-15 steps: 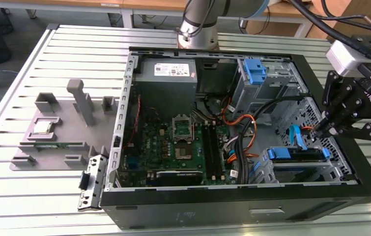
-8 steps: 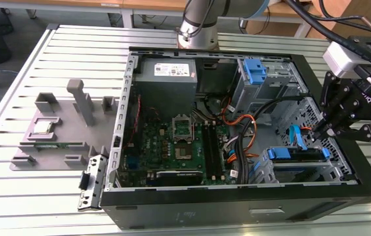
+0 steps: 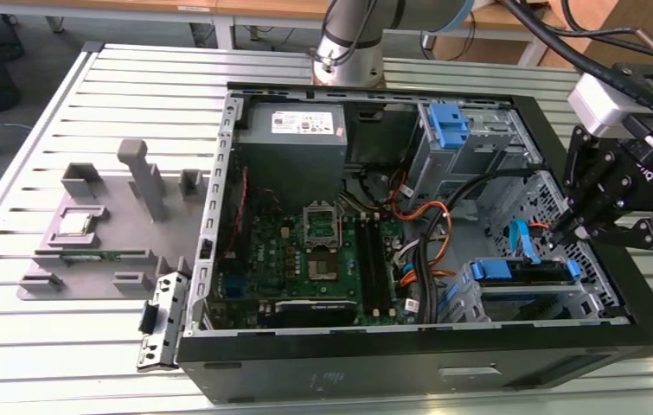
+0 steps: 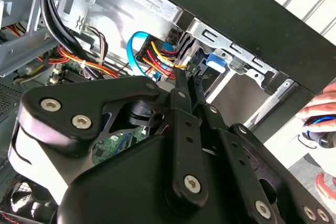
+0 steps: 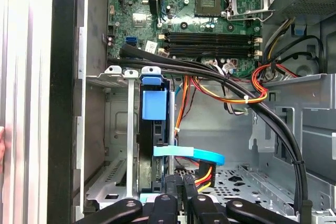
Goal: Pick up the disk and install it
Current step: 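Insert the second disk wire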
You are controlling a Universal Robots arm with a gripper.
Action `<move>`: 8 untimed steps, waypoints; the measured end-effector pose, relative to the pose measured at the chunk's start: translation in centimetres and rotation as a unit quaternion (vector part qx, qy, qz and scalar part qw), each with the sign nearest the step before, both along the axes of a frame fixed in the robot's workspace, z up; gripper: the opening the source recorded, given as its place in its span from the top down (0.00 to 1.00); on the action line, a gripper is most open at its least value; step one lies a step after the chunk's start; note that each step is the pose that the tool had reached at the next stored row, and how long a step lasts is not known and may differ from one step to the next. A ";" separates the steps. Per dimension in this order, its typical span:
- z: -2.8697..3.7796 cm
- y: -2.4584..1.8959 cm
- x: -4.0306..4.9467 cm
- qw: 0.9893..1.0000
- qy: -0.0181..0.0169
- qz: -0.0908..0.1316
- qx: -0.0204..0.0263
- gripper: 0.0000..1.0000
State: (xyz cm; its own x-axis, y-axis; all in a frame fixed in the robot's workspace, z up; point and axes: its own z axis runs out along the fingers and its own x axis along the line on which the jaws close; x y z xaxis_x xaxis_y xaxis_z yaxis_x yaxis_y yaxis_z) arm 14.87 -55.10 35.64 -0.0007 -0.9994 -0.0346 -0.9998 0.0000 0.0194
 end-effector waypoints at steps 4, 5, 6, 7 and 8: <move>-0.10 -0.52 -0.07 1.000 -0.001 0.000 0.000 0.83; -0.18 -0.63 -0.11 1.000 -0.003 0.000 0.000 0.83; -0.26 -0.74 -0.16 1.000 -0.004 0.000 0.000 0.83; -0.33 -0.84 -0.24 1.000 -0.005 0.000 0.000 0.83; -0.43 -0.91 -0.34 1.000 -0.007 0.000 0.001 0.83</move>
State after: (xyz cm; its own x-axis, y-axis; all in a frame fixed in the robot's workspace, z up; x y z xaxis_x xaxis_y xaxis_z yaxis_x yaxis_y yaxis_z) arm 14.53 -56.01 35.22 -0.0001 -0.9994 -0.0360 -1.0000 -0.0001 0.0054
